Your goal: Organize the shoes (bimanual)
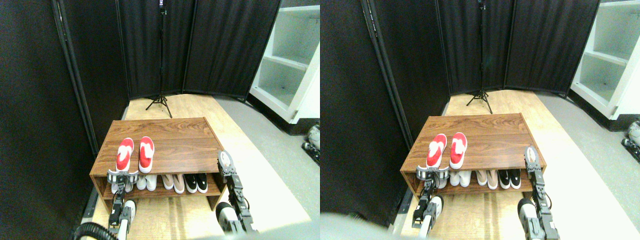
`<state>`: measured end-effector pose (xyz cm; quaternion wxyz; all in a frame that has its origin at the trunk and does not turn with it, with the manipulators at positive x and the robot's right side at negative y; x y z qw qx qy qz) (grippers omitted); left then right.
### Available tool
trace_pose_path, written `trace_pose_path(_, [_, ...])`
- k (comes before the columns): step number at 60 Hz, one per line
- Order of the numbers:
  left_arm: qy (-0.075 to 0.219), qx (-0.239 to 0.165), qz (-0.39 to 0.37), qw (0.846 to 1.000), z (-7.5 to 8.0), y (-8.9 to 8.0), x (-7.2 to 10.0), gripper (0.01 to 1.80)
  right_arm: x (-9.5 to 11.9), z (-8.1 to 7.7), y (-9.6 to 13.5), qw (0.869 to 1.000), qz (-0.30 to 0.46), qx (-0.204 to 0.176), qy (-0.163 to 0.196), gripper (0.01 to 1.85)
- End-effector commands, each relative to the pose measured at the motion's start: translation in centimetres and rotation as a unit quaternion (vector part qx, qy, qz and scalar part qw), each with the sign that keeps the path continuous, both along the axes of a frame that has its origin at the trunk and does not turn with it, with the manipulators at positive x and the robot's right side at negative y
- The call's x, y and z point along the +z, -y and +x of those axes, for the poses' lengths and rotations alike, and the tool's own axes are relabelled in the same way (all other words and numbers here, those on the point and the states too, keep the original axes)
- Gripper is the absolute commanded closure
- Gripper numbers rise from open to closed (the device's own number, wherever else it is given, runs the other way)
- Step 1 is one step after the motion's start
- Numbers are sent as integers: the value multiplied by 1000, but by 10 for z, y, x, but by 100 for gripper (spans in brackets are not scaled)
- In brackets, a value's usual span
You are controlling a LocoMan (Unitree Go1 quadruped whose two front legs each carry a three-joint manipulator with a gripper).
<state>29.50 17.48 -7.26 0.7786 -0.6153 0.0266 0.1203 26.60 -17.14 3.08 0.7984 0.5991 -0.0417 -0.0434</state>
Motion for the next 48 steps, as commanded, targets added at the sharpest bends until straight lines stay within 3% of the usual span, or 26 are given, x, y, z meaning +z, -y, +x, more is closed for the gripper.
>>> trace_pose_path(1, [31,6,-8,999,-9,0,17,22,3,2,-1,1000,5,-3,14,185])
trace_pose_path(13, [45,21,-3,999,-42,-7,36,33,1,4,-1,1000,3,-6,14,185])
trace_pose_path(22, [62,33,4,998,-60,-26,53,56,-1,7,-1,1000,0,-2,18,185])
trace_pose_path(25, [72,30,9,997,-60,-31,54,65,-1,8,-2,1000,3,-1,18,185])
trace_pose_path(30, [82,43,37,995,-58,-43,58,100,0,9,-4,1000,6,4,20,185])
trace_pose_path(37, [96,67,110,987,-51,-55,60,123,1,9,-5,1000,12,4,16,185])
trace_pose_path(44, [120,79,133,981,-36,-72,63,167,1,9,-4,1000,22,5,15,185])
trace_pose_path(48, [123,91,132,979,-29,-77,65,180,1,10,-4,1000,17,4,13,185])
